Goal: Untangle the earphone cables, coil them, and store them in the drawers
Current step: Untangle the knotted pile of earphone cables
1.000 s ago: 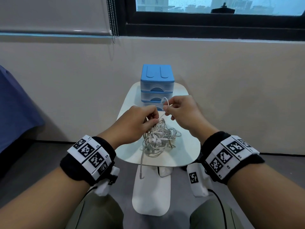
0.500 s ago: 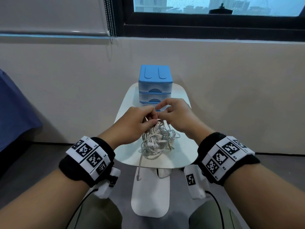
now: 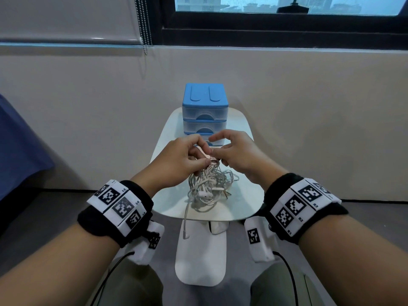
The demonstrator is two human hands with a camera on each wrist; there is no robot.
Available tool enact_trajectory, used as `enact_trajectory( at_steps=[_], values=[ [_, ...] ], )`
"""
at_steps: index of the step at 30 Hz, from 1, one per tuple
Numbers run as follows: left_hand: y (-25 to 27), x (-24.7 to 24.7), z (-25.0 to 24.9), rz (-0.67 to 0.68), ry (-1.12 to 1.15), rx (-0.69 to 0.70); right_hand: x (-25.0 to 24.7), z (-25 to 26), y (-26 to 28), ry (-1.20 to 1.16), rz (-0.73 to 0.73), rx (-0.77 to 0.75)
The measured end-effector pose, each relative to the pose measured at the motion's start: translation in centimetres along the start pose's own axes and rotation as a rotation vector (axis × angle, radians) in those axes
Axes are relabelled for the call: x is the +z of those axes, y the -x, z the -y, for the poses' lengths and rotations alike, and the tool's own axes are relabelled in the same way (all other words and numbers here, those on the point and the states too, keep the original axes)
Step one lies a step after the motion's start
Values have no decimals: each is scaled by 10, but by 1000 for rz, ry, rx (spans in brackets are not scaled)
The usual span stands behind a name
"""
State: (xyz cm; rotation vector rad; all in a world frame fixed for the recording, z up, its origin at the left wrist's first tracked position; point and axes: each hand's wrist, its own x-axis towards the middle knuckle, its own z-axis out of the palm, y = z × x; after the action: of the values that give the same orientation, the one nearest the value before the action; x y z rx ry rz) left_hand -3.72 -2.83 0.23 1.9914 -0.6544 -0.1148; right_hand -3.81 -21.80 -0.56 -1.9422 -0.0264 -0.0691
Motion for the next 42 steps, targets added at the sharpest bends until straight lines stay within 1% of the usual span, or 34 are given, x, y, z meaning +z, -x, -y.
enact_trajectory(
  at_steps=[2, 4, 8, 10, 12, 13, 14, 15, 17, 18, 21, 24, 33, 39, 42],
  values=[
    [2, 1, -3, 58, 28, -8, 0, -1, 0, 17, -10, 5],
    [4, 2, -4, 84, -15, -4, 1, -4, 0, 35, -10, 2],
    [4, 2, -4, 44, -64, -14, 2, -2, 3, 21, -5, -3],
    [3, 1, -5, 19, -67, -27, 2, 1, 4, 1, -63, -32],
    [3, -1, -5, -9, -58, -50, 0, 2, 6, 2, -178, -103],
    [2, -2, -4, -24, -41, -67, -2, 4, 8, -8, -205, -142],
    [2, -2, -4, -40, -20, -83, -3, 5, 12, -27, -187, -178],
    [2, -3, -4, -53, 2, -96, -2, 6, 16, -36, -128, -205],
    [3, -2, -3, -75, 33, -108, 3, 4, 26, 24, -10, -226],
    [3, -2, -3, -89, 36, -112, 7, 2, 29, 70, -1, -230],
    [6, -2, -1, -137, 43, -130, 15, -6, 35, 146, -75, -242],
    [8, -3, 0, -157, 56, -148, 21, -9, 37, 143, -74, -236],
    [8, -7, -1, -167, 65, -197, 27, -2, 34, 253, -116, -260],
    [8, -6, -4, -165, 87, -213, 24, -4, 39, 214, -170, -272],
    [7, -4, -5, -164, 102, -227, 23, -3, 37, 258, -193, -267]
  ],
)
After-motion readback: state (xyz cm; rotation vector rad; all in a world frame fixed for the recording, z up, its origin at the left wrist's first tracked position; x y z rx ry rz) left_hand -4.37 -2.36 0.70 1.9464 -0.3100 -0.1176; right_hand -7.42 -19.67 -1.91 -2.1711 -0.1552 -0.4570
